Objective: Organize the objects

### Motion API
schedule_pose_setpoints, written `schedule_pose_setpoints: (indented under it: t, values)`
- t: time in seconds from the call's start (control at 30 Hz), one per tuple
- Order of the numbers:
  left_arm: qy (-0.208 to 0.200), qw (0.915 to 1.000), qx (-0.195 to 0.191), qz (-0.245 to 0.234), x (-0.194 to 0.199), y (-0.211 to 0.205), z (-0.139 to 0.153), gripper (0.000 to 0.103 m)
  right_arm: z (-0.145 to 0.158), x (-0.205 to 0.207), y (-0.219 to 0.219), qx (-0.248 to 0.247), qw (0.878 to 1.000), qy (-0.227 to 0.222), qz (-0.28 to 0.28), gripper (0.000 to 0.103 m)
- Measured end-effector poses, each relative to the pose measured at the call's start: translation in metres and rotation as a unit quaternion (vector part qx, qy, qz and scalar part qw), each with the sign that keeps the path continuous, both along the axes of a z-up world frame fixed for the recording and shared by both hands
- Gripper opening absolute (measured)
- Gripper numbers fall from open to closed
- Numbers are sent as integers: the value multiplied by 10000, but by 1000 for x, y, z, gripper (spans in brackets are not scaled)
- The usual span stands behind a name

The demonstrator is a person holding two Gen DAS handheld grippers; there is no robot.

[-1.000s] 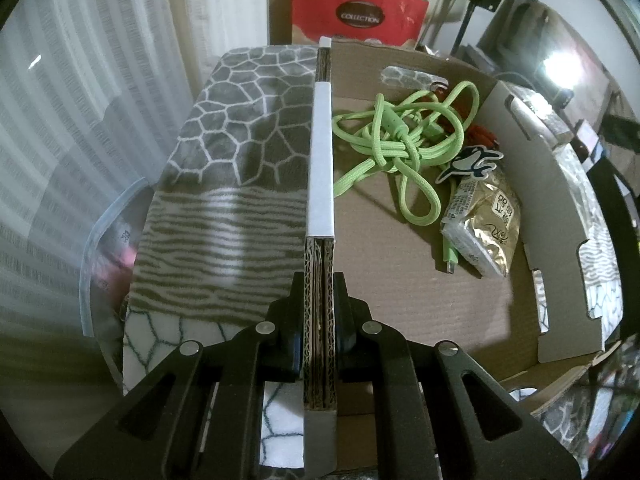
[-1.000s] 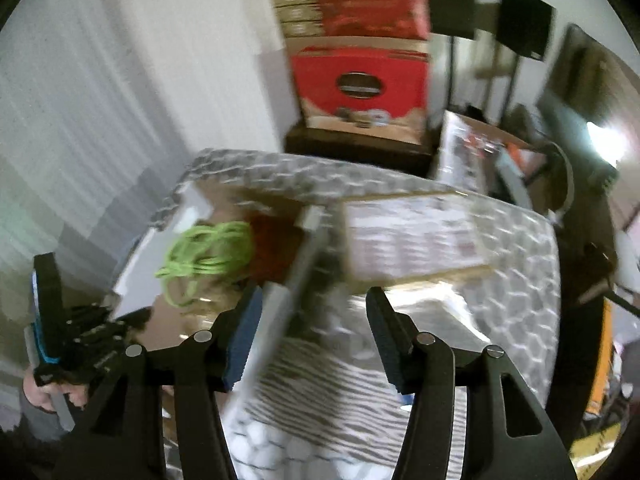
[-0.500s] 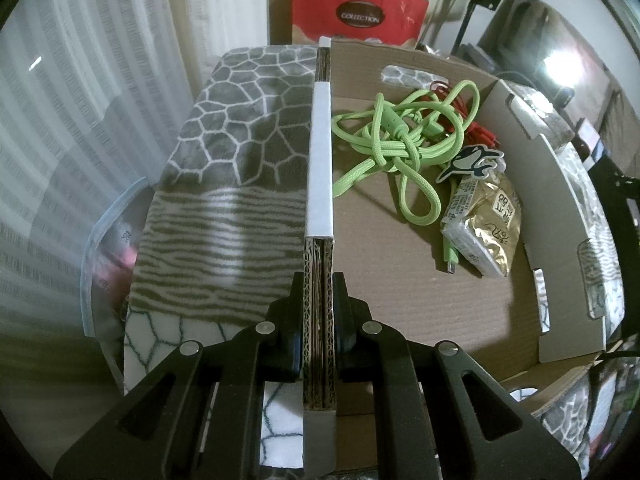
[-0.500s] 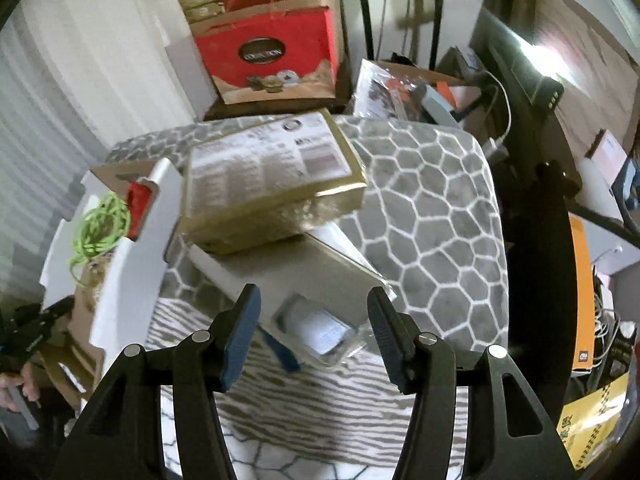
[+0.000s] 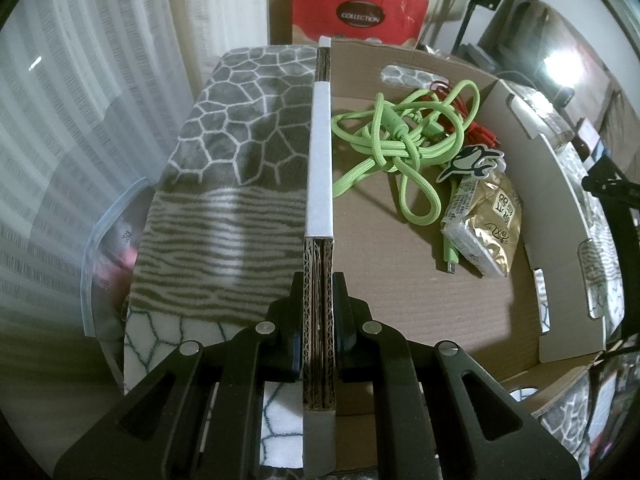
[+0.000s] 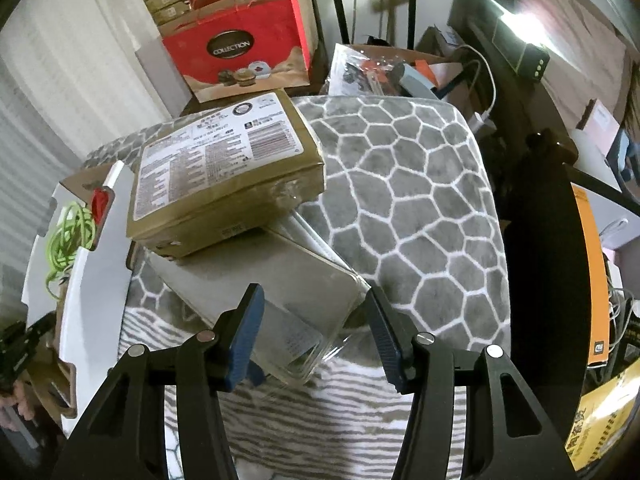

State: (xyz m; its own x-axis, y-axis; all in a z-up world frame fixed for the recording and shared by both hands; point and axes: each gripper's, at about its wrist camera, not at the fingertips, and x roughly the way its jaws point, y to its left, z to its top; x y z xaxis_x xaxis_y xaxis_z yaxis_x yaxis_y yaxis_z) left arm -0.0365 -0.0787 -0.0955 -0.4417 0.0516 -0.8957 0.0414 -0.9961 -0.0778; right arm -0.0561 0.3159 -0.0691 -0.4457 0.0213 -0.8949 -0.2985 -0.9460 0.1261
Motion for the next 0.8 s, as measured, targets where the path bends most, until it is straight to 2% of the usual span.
schedule_pose_setpoints:
  t: [0.17, 0.23, 0.37, 0.43, 0.63, 0.8]
  values:
    - [1, 10000, -9, 1, 0, 0, 0, 10, -10, -1, 6, -26, 9999, -137, -87, 46]
    - [-2, 10000, -6, -2, 0, 0, 0, 10, -16, 0, 7, -76, 9997, -198, -110, 33]
    - [-2, 10000, -13, 4, 0, 1, 0, 10, -19, 3, 8, -75, 9998, -179, -97, 24]
    - [-2, 10000, -5, 3, 0, 0, 0, 10, -16, 4, 8, 50, 9997, -197, -114, 12]
    - [-1, 10000, -3, 4, 0, 0, 0, 10, -15, 10, 9, 477, 9980, -412, -38, 9]
    - [-1, 10000, 1, 7, 0, 0, 0, 10, -12, 24, 22, 671, 9962, -524, -206, 8]
